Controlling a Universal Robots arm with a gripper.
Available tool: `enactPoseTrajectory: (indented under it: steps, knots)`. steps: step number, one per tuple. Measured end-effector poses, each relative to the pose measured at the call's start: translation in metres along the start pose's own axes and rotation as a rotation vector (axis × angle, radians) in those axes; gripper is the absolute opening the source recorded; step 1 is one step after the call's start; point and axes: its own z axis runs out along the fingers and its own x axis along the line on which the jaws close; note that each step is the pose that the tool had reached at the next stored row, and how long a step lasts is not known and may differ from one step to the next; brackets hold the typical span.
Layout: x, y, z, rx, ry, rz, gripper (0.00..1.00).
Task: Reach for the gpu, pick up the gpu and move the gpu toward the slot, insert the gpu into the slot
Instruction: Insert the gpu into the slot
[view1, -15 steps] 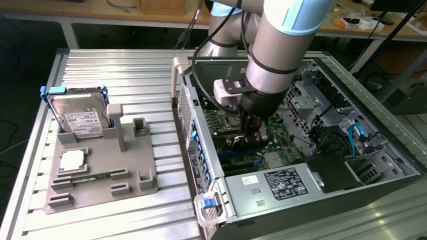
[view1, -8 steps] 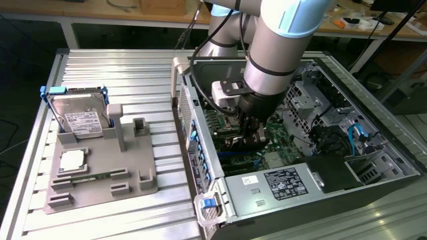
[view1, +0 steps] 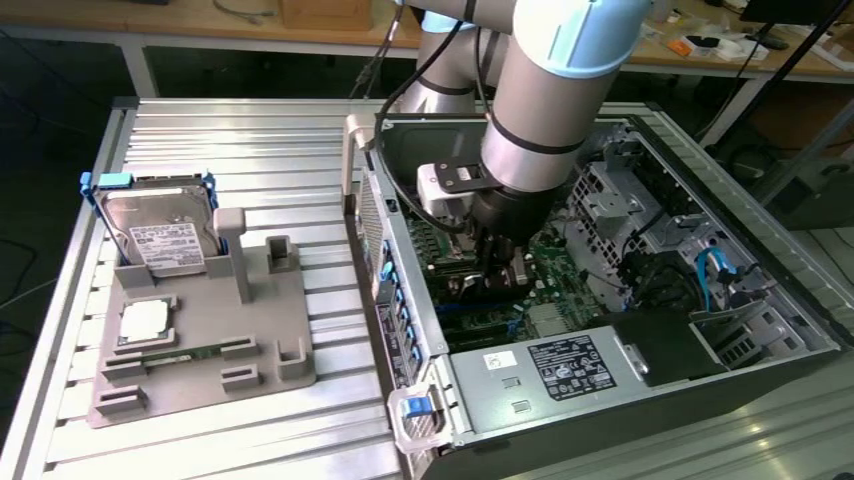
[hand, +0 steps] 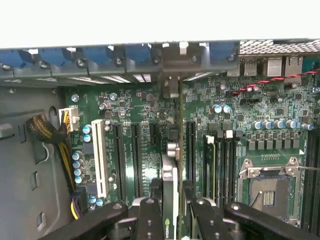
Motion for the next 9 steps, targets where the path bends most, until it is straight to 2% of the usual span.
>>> enactPoseTrajectory:
  steps: [9]
  knots:
    - [0.0001, 0.0008, 0.0012, 0.0, -0.0009, 0.0, 0.27]
